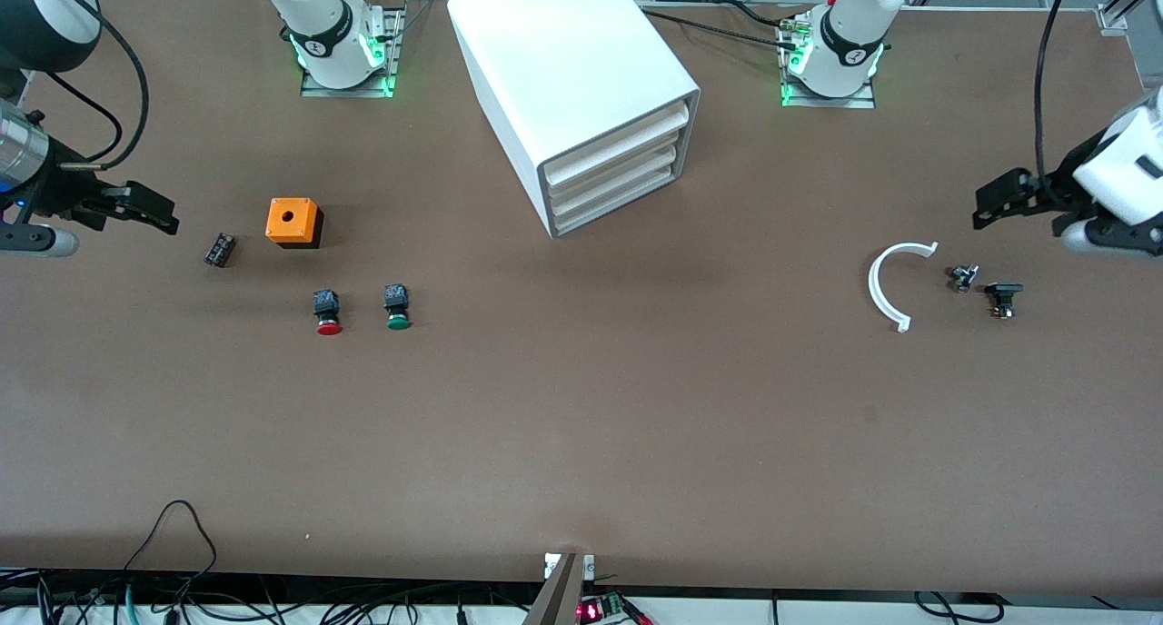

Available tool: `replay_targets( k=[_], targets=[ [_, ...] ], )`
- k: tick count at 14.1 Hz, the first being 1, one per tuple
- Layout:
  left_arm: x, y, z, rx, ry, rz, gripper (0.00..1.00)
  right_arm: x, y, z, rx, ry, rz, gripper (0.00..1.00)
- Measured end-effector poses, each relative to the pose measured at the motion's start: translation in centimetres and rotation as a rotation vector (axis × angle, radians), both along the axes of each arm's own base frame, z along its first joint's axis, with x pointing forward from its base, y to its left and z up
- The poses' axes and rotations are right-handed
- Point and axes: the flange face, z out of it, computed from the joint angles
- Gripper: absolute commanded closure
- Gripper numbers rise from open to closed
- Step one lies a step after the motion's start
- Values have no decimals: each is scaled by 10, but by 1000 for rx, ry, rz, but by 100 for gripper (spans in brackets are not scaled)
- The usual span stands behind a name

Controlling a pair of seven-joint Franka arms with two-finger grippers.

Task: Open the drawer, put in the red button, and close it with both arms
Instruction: 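Move the right gripper to the red button while the left gripper reaches the drawer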

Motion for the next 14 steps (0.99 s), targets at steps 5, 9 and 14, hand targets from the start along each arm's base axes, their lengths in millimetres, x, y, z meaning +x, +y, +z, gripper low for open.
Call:
replay_targets(
  k=[5,9,14],
  targets=[
    [20,-30,-62,-30,105,-46,0,19,11,-31,12,-5,11,0],
    [33,-79,-177,-200,282,-72,0,31,41,-58,9,3,28,0],
    [4,-116,-277,-598,489,0,0,44,83,-105,-3,32,5,0]
  ],
)
